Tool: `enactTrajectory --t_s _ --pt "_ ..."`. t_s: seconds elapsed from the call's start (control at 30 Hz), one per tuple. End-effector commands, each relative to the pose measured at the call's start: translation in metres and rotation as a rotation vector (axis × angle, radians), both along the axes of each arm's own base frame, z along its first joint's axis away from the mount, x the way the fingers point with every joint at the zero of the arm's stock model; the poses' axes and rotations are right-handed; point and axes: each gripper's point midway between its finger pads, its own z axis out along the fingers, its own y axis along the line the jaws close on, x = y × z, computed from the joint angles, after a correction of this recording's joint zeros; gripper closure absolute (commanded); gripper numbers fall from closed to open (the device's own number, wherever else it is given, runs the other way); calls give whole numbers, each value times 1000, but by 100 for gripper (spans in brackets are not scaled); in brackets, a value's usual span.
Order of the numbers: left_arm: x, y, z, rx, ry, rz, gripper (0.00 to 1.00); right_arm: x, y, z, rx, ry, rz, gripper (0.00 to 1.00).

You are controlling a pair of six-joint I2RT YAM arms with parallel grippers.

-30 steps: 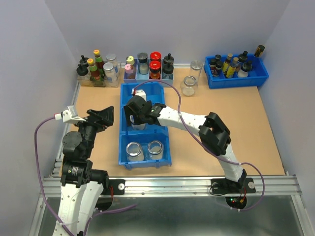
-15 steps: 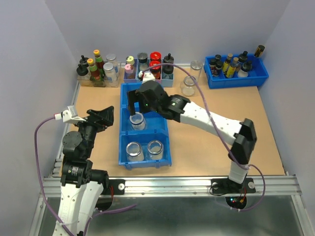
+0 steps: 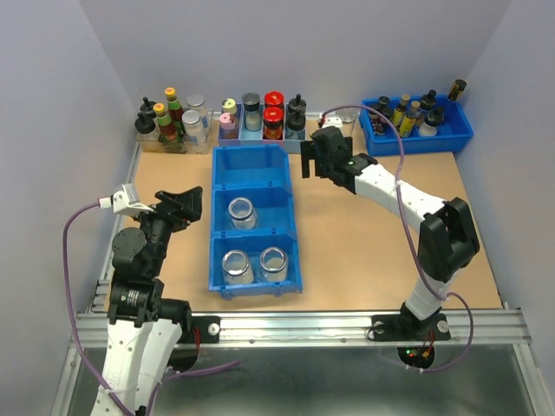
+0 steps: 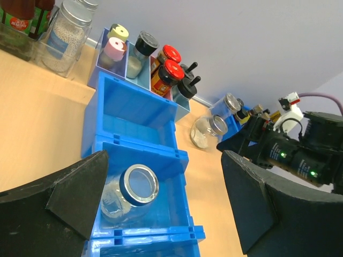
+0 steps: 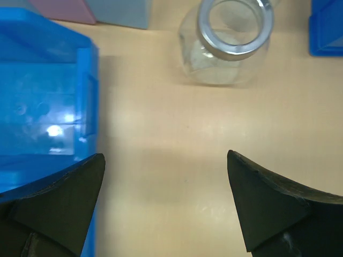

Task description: Organize the condiment bottles

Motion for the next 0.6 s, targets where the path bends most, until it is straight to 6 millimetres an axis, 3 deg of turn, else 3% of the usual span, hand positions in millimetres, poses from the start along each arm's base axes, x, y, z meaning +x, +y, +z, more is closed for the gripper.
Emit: enactTrajectory --t_s 0.0,0.03,0.17,0.57 --pt "0 -2 23 -4 -70 -12 3 36 -16 12 39 -107 7 0" --pt "0 -2 24 -3 -71 -13 3 46 -29 8 40 -109 -16 0" --pt "0 -1 24 3 -69 -8 3 68 -40 -5 35 -120 -23 0" --pt "-1 0 25 16 -61 -3 3 125 -56 -22 35 -145 -70 0"
